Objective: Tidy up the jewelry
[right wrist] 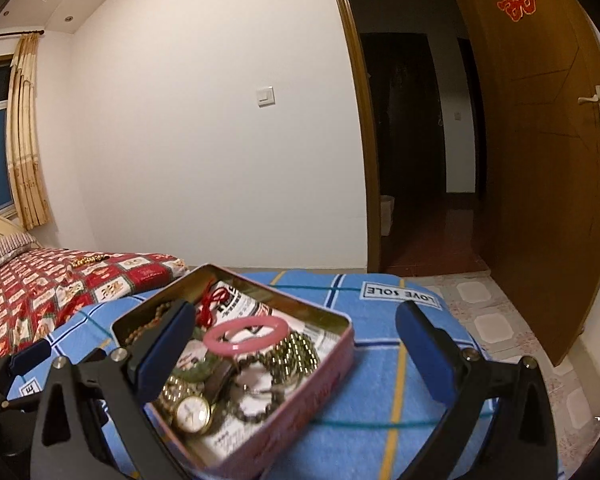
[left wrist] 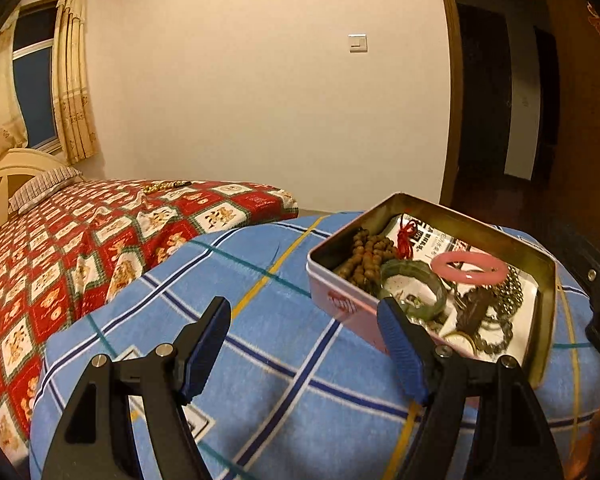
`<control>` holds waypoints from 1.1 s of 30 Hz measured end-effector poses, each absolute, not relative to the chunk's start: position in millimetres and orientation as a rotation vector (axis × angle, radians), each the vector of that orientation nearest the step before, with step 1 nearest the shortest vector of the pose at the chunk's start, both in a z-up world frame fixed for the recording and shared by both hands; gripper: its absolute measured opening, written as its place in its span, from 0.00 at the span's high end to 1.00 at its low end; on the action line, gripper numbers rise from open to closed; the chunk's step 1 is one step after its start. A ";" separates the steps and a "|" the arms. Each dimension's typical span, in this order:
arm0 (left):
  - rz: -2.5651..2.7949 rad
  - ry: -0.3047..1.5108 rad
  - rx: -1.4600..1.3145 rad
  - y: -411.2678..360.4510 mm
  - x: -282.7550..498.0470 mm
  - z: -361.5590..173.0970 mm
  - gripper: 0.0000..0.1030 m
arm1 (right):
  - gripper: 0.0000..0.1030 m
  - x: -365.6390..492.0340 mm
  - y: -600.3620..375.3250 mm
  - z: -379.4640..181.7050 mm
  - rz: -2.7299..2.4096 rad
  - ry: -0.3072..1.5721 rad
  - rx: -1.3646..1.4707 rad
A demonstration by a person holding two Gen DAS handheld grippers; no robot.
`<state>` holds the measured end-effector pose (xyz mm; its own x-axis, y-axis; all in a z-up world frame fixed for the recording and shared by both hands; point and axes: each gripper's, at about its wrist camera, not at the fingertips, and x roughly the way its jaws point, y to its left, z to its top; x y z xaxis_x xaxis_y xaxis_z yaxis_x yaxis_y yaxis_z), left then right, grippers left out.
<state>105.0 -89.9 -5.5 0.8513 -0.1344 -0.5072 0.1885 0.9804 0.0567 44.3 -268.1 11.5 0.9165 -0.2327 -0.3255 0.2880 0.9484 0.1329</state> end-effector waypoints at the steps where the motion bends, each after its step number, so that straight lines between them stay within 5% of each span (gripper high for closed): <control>1: -0.169 0.523 0.105 -88.9 101.4 -5.5 0.26 | 0.00 40.7 -267.2 11.2 -0.271 0.309 0.180; 33: -0.181 0.354 0.072 -64.2 26.9 7.1 0.26 | 0.00 -32.1 -240.9 18.3 -0.291 0.165 0.155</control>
